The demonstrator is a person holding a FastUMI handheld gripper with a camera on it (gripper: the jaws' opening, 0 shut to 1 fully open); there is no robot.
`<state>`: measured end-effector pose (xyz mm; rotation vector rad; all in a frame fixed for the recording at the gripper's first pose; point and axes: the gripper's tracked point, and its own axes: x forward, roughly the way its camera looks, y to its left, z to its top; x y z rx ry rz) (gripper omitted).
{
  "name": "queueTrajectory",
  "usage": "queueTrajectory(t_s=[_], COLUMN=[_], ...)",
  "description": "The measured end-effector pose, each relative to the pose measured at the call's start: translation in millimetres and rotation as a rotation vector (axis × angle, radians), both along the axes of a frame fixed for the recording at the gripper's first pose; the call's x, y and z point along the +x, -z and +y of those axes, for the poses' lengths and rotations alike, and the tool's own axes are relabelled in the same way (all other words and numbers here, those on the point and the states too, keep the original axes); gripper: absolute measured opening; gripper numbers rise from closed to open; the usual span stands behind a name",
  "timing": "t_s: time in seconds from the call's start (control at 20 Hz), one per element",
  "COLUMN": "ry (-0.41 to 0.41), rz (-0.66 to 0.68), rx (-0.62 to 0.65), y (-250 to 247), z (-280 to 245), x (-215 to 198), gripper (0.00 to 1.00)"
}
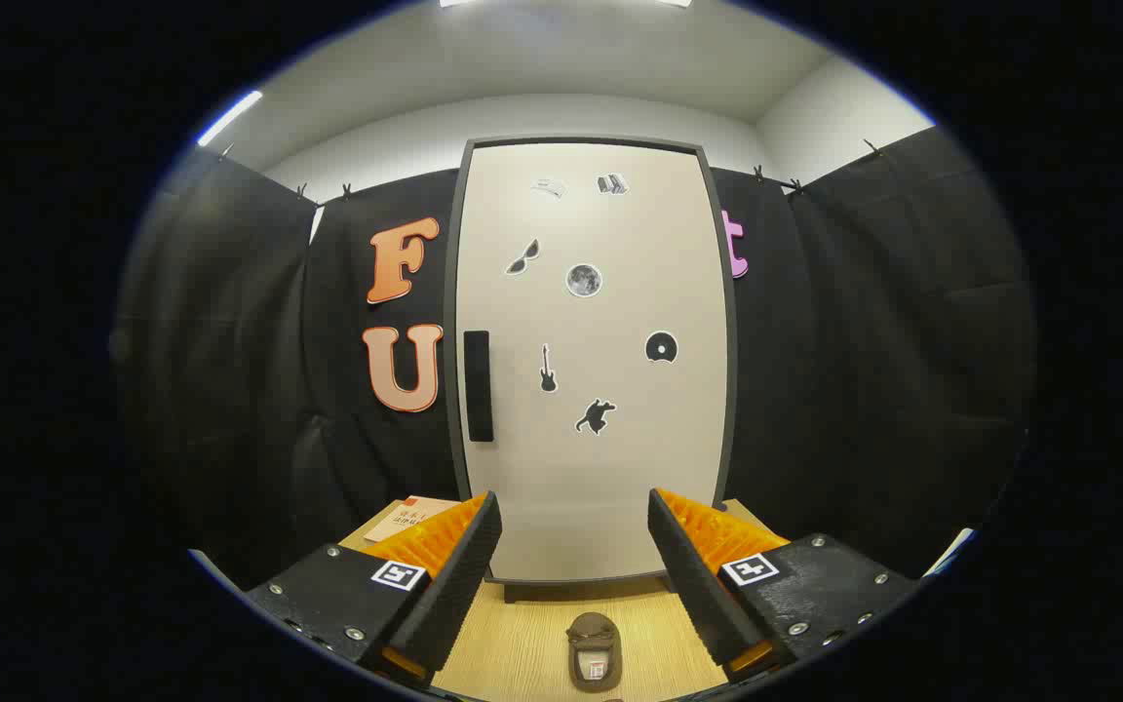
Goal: Open the shoe cabinet door, grab the shoes and put them into the shoe cabinet, then close the shoe cabinet door.
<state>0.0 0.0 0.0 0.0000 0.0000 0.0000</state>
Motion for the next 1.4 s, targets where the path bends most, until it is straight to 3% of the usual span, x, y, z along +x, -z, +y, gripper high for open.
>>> queueTrajectory(t_s=[0.95,1.4], ry=[0.009,-0.039], rz=[0.009,0.032], rx=[0.002,0.006], y=[2,2], z=[-2,22], x=[-4,29], gripper=[0.95,0.95])
